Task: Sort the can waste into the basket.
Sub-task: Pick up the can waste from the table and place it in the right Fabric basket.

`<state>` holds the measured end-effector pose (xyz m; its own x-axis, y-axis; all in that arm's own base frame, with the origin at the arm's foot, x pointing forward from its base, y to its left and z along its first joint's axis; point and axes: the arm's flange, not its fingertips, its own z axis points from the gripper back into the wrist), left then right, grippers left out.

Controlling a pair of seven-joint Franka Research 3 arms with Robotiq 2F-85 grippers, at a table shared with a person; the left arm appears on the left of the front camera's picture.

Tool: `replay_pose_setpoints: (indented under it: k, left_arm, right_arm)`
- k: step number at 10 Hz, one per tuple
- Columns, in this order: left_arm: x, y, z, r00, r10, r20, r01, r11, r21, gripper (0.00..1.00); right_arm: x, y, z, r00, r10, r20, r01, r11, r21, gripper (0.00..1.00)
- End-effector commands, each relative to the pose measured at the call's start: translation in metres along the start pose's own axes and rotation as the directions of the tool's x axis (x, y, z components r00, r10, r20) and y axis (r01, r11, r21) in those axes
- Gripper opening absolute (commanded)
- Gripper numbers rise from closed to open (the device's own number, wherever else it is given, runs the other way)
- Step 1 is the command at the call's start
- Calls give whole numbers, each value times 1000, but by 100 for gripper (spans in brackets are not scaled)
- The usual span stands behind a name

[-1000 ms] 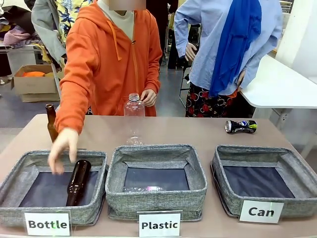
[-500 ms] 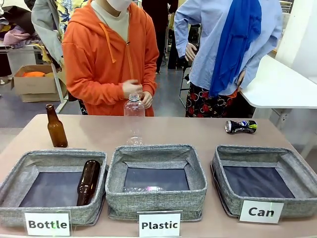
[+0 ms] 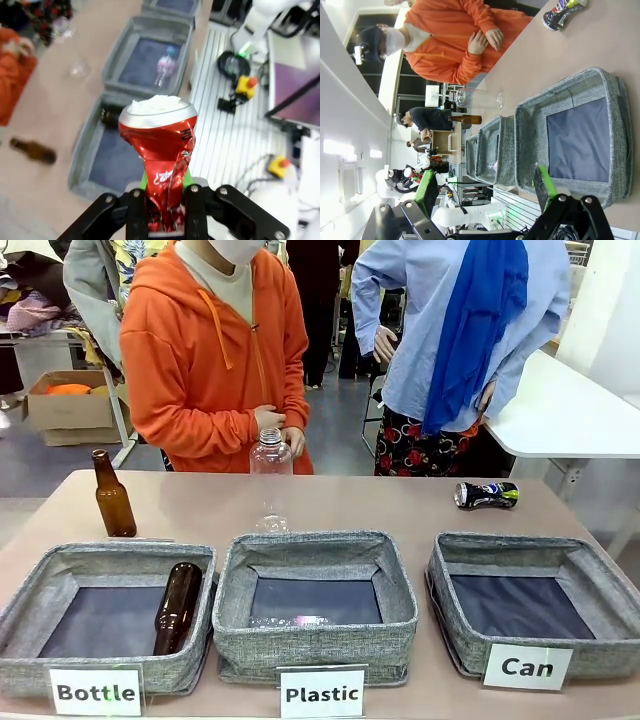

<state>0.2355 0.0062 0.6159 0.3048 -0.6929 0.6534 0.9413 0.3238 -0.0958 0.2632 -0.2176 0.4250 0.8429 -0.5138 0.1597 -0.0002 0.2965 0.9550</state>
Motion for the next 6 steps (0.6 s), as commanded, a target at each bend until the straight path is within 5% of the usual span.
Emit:
replay_pose_setpoints:
  k: [1,4,6]
  left_arm:
    - [76,-8,-65,998,-6,54,7,1000,-19,23]
    - [179,-31,-183,990,-139,-32,129,966,-226,23]
    - [247,-56,-271,953,-301,-41,280,924,-262,23]
  right_arm:
    - [1,1,0,1000,16,6,-17,1000,15,100]
    - [1,1,0,1000,16,6,-17,1000,15,100]
    - [0,0,0,1000,0,-1,0,1000,0,100]
